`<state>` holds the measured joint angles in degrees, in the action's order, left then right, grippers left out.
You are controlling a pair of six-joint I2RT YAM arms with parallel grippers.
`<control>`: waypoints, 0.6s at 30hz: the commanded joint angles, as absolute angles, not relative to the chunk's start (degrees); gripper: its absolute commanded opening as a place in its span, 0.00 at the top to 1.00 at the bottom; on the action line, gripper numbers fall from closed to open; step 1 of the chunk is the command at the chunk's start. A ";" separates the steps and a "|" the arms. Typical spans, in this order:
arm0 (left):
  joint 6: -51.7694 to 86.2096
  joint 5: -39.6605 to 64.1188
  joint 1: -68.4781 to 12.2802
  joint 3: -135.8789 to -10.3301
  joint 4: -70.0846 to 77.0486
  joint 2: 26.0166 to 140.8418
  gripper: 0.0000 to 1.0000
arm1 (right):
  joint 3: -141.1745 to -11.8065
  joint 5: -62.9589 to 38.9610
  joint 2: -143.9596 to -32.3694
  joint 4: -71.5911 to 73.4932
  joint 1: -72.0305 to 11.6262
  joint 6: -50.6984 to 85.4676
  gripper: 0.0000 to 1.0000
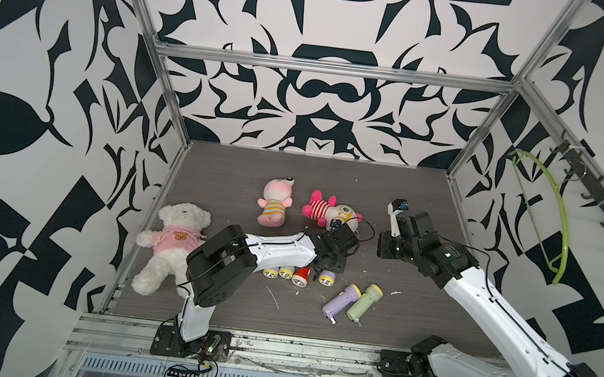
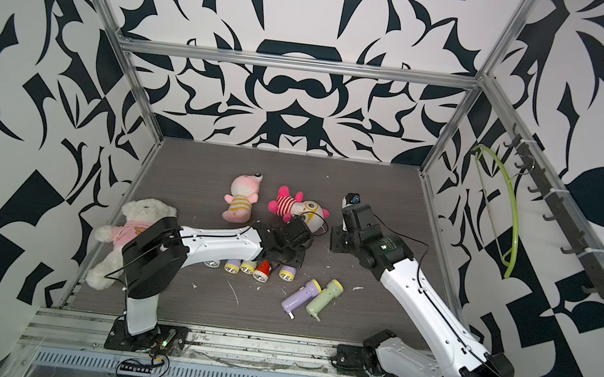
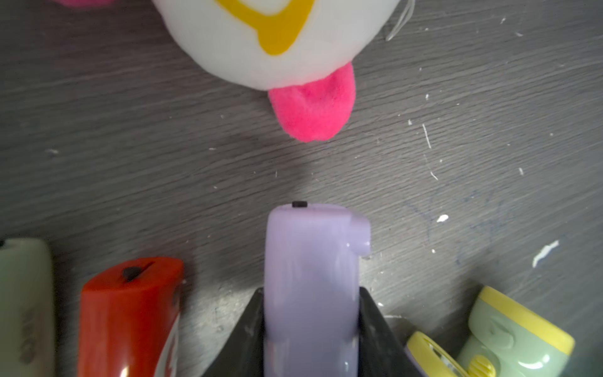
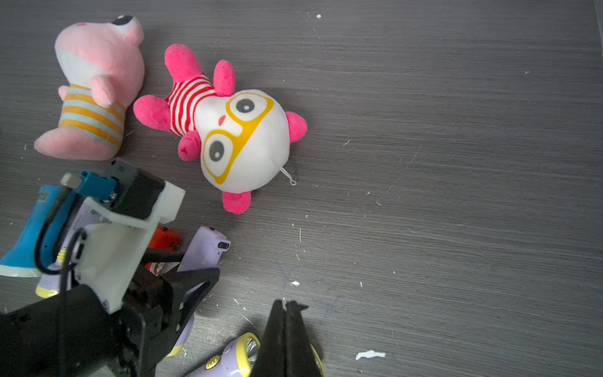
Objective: Close the plug at the bottom of the flashlight
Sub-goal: Place the flashlight at the center of the board.
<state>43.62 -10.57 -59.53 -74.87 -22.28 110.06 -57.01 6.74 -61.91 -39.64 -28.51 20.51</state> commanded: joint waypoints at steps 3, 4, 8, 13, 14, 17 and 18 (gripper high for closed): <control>42.00 -10.98 -59.68 -78.00 -23.07 112.60 1.00 | -56.60 7.89 -61.12 -39.29 -28.39 21.18 1.00; 41.60 -10.75 -59.60 -78.36 -23.24 113.15 1.00 | -56.60 7.87 -61.33 -39.22 -28.43 21.16 1.00; 40.10 -9.07 -59.50 -80.86 -25.11 115.63 1.00 | -56.43 7.88 -62.28 -38.61 -28.43 21.19 1.00; 39.73 -8.25 -59.50 -80.67 -24.38 116.47 1.00 | -56.34 7.73 -63.40 -38.23 -28.43 21.10 1.00; 39.73 -8.26 -59.45 -80.36 -23.82 116.41 1.00 | -56.47 7.76 -63.59 -38.23 -28.41 21.12 1.00; 40.07 -8.26 -59.07 -80.11 -23.77 116.24 1.00 | -56.51 7.93 -63.93 -38.21 -28.39 20.92 1.00; 40.38 -8.57 -58.98 -80.23 -24.18 116.28 1.00 | -56.51 7.98 -63.98 -38.14 -28.39 20.84 1.00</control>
<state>40.60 -8.88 -59.35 -80.01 -23.44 115.92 -56.16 6.90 -64.20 -39.53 -28.51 20.64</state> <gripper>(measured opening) 0.387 0.046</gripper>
